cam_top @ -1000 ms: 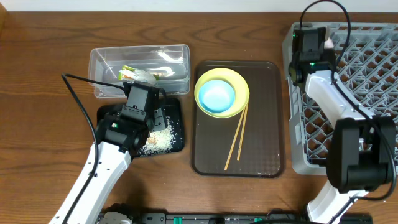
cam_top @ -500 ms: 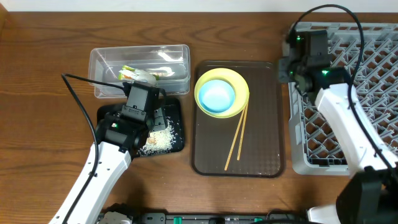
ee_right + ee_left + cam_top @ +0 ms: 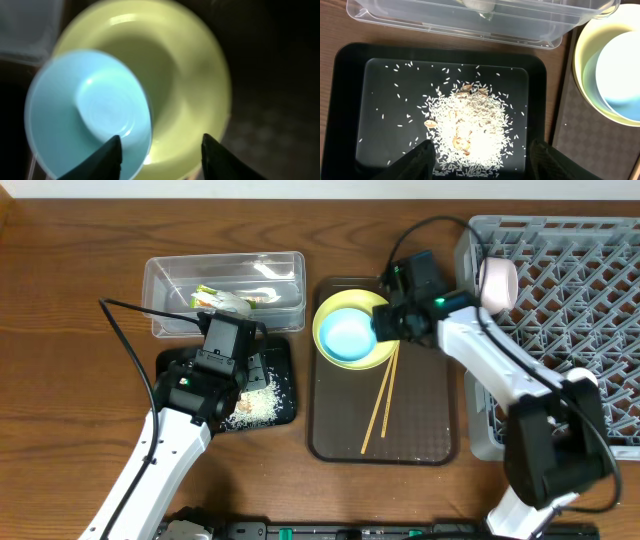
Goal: Sort waste into correct bins and load items into the dishwasher rack
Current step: 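Reach the right gripper to the light-blue bowl and grasp its rim, then carry the light-blue bowl into the rack beside the pink bowl and release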
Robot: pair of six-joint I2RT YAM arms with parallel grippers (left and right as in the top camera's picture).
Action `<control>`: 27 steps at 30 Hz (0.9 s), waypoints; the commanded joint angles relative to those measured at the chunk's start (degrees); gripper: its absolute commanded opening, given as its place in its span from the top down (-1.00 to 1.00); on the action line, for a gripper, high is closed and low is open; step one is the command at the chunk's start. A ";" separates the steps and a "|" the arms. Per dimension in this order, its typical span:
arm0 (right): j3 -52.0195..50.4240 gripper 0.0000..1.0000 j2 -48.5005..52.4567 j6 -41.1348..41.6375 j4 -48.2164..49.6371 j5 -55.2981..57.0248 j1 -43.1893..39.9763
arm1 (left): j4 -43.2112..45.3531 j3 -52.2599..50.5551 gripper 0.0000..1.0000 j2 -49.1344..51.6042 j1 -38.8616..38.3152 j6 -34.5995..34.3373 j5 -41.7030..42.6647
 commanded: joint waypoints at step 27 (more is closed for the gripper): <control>1.55 0.98 -16.09 -8.24 8.07 29.44 -11.15 | -0.17 0.31 -0.27 -0.04 0.20 -0.52 -1.09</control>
